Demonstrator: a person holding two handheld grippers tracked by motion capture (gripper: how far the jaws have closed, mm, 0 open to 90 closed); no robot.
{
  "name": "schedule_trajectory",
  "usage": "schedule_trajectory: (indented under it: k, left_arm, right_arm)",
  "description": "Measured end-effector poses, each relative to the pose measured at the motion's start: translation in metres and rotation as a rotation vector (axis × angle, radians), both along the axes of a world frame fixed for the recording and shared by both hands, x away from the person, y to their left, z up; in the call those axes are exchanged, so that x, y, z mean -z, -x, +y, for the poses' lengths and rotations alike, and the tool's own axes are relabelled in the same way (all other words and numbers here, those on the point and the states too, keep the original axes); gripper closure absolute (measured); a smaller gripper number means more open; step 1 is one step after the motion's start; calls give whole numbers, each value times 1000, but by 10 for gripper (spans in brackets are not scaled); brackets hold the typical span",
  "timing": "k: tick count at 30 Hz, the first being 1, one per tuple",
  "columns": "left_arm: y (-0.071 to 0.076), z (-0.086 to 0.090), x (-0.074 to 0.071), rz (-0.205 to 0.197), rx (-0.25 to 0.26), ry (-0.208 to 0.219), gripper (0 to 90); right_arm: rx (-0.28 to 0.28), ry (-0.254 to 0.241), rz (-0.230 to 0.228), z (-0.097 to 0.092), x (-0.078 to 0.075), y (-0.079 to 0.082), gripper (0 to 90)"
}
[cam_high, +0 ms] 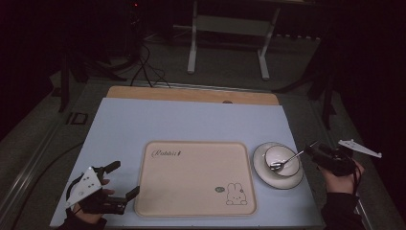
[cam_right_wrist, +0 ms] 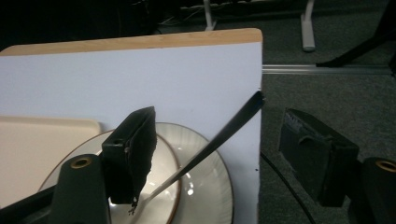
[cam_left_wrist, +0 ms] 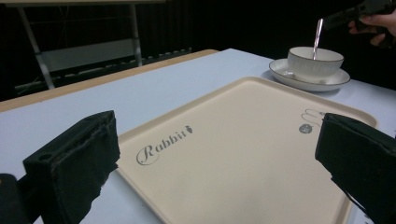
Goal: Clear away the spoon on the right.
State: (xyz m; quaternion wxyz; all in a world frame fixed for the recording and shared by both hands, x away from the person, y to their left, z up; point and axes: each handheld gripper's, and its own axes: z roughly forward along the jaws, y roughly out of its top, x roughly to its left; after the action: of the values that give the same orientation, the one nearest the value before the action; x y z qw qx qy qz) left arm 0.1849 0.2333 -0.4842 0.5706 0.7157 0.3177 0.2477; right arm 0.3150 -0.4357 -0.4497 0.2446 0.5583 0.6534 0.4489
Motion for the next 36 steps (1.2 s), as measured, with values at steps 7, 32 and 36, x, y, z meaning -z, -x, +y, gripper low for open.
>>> schedule_trajectory:
  k: [7, 32, 36]
  left_arm:
    - [0, 0, 0, -1, -3, -3, 0]
    - [0, 0, 0, -2, -4, -2, 0]
    - [0, 0, 1, -2, -3, 0, 0]
  right_arm:
    - [16, -45, 9, -6, 6, -10, 303]
    - [-68, -320, 60, -32, 18, -27, 718]
    - [-87, -332, 48, -32, 14, -26, 825]
